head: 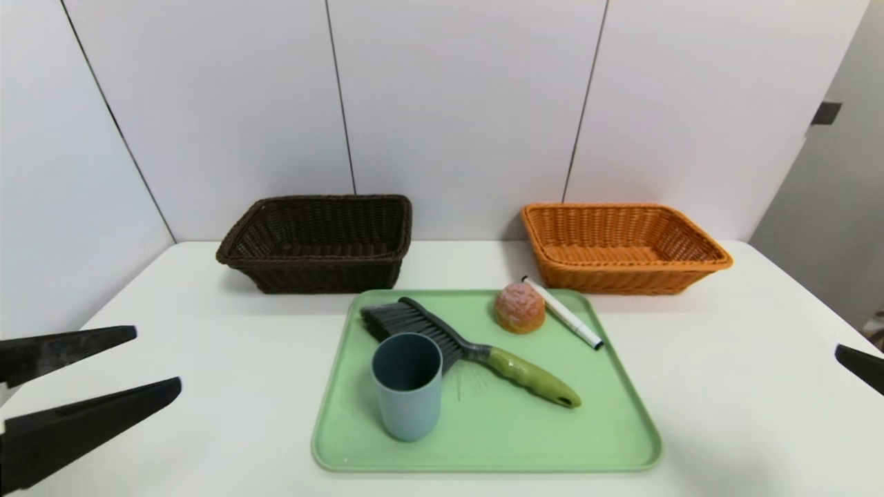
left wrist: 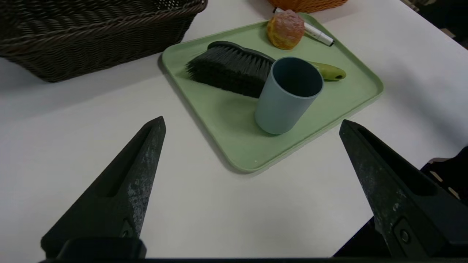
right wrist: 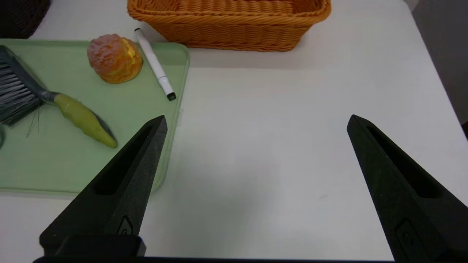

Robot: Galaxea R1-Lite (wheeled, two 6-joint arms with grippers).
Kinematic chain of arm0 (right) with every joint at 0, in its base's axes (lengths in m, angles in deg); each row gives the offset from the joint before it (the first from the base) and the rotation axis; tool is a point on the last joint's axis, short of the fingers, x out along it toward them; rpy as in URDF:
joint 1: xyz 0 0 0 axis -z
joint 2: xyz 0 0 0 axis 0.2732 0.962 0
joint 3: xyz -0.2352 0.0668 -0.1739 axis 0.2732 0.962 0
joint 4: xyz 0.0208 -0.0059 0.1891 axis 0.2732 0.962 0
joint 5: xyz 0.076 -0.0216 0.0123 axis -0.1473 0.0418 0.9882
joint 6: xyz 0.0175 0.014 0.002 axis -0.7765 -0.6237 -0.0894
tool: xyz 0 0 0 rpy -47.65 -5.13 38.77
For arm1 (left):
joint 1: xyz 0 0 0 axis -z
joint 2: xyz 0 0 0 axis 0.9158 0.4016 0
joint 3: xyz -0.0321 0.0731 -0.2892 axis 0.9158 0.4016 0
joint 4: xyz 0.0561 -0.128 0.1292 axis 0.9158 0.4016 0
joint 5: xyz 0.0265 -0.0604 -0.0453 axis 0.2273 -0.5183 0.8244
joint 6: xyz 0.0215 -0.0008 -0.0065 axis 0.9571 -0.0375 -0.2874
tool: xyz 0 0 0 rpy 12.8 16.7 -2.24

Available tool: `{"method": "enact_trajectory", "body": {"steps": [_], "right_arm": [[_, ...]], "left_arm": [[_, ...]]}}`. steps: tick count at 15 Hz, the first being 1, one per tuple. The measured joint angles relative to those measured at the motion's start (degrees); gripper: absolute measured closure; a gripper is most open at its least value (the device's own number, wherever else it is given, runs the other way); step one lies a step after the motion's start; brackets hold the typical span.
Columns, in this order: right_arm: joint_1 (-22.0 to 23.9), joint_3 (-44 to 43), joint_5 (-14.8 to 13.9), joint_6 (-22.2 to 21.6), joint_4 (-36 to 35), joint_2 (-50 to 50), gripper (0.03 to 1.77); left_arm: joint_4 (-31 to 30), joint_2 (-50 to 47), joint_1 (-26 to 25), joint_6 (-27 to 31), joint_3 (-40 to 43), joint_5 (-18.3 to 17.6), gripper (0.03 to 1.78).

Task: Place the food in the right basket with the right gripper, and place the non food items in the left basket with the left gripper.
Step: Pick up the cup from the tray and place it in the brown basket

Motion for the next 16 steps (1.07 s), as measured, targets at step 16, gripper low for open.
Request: {"method": "enact_trajectory", "body": {"steps": [16], "right_arm": [[-11.9, -2.21, 10.28, 3.91, -6.63, 16.57, 0.1]], "left_arm": [[-14.32, 30.15, 10.63, 29.73, 3.63, -9.2, 0.12]]}}
